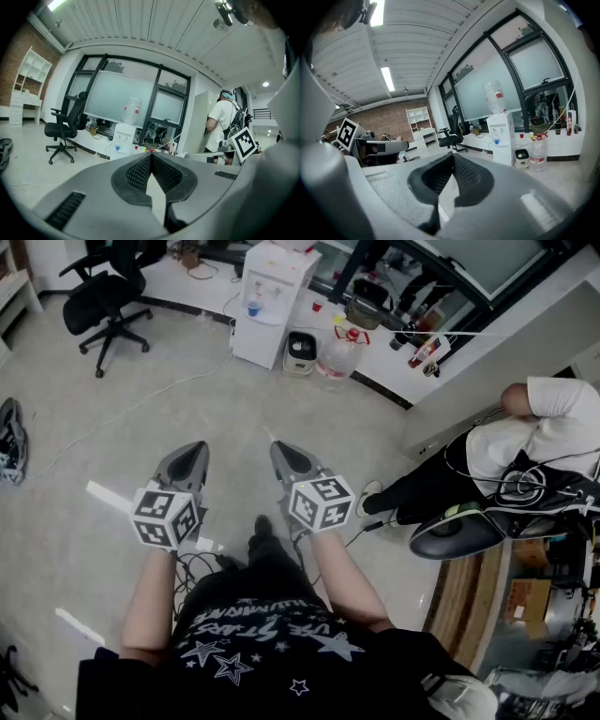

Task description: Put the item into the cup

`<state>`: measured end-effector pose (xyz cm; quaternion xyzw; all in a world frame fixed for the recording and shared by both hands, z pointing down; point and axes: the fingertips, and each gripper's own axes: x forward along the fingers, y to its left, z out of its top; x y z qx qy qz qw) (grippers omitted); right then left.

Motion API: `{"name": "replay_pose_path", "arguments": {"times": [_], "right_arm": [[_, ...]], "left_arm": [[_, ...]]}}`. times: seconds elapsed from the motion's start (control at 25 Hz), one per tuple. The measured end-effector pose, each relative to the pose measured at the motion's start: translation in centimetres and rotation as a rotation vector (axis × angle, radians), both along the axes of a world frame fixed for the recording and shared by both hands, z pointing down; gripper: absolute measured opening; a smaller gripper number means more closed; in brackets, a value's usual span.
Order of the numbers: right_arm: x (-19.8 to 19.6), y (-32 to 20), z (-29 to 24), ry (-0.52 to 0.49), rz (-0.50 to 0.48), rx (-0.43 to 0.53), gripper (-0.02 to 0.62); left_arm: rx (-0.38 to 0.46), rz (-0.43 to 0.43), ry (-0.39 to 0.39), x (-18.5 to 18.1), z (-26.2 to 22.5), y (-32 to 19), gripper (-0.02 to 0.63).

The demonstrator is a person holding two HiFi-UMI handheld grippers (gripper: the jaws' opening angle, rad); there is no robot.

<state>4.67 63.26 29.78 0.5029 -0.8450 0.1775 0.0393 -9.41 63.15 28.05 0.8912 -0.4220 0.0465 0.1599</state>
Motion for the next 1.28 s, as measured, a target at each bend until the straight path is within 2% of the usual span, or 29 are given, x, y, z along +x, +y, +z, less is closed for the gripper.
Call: {"name": "replay_pose_path", "arguments": {"times": [0.24, 0.8, 1.28], "right_arm": [[-0.4, 1.4, -0.2, 0.007, 0.004, 0.006, 0.0], [-2.7, 1.5, -0.4, -0.023, 0.01, -0.006, 0.0], [-3.7, -1.9, 0.6, -0.026, -0.01, -0.04, 0.0]], "left_arm": [[-0.029, -0.004, -0.003, -0.9, 0.8, 1.6, 0.006], [-0.032, -0.002, -0.009, -3.8, 0.9, 2.7, 0.006], [-0.066, -0.021, -0.008, -5.3, 1.7, -0.2, 0.006]]}}
